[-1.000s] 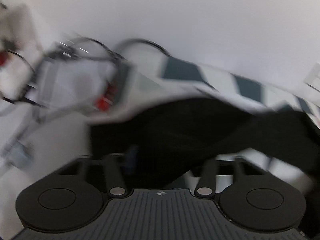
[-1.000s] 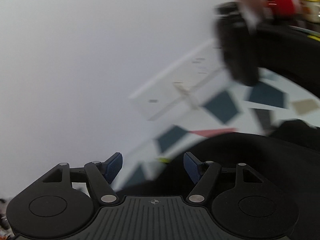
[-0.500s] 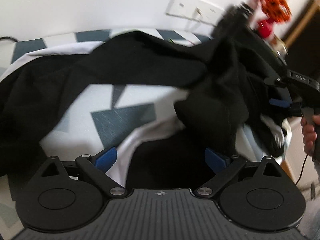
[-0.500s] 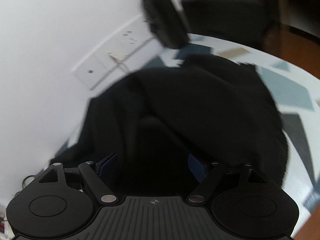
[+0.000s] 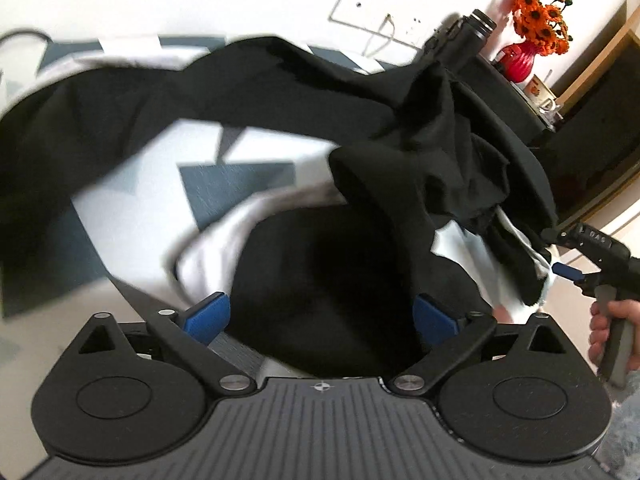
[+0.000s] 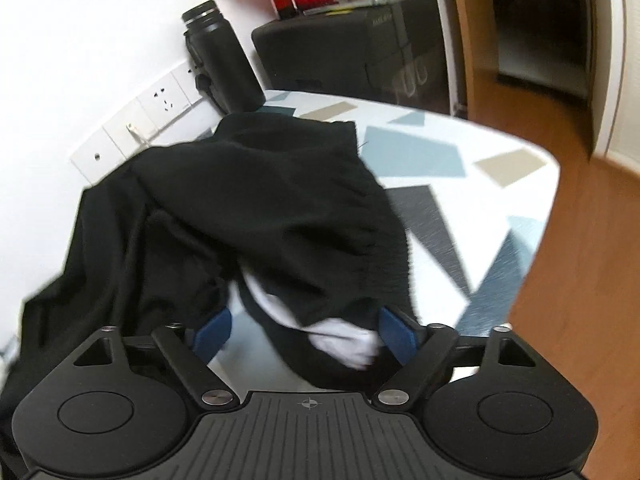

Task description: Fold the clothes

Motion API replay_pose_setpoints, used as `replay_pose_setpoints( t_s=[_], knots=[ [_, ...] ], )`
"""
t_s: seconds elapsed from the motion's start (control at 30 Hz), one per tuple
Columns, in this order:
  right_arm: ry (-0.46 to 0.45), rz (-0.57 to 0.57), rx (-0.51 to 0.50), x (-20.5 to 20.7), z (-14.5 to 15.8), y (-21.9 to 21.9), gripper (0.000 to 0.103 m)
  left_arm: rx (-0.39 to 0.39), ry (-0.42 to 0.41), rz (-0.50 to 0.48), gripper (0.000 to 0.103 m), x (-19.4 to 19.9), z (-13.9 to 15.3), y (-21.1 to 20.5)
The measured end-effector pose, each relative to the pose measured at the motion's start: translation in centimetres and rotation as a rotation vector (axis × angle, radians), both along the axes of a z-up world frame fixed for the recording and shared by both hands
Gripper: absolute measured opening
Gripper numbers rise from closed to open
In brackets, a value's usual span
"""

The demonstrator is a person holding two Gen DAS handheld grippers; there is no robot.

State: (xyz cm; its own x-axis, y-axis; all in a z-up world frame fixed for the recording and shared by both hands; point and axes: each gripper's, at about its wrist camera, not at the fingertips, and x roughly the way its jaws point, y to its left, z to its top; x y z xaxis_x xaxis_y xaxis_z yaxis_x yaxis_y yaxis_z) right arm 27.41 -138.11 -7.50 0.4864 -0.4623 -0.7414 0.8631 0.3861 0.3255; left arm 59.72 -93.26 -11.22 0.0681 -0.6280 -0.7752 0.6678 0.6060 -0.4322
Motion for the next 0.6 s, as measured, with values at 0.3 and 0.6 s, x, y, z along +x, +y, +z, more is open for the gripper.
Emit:
replay_pose_setpoints(
  t_s=[0.3, 0.6],
  knots=[
    [0.107, 0.179, 0.037, 1.0, -3.5, -3.2, 0.079, 0.140, -0.049, 0.079, 0.100, -4.1, -3.2, -6.3],
    [-0.181, 0.091, 0.157, -2.6, -3.1, -13.3, 0.013, 0.188, -0.186, 0.363, 0.012, -4.8, -2.0, -9.5]
  ],
)
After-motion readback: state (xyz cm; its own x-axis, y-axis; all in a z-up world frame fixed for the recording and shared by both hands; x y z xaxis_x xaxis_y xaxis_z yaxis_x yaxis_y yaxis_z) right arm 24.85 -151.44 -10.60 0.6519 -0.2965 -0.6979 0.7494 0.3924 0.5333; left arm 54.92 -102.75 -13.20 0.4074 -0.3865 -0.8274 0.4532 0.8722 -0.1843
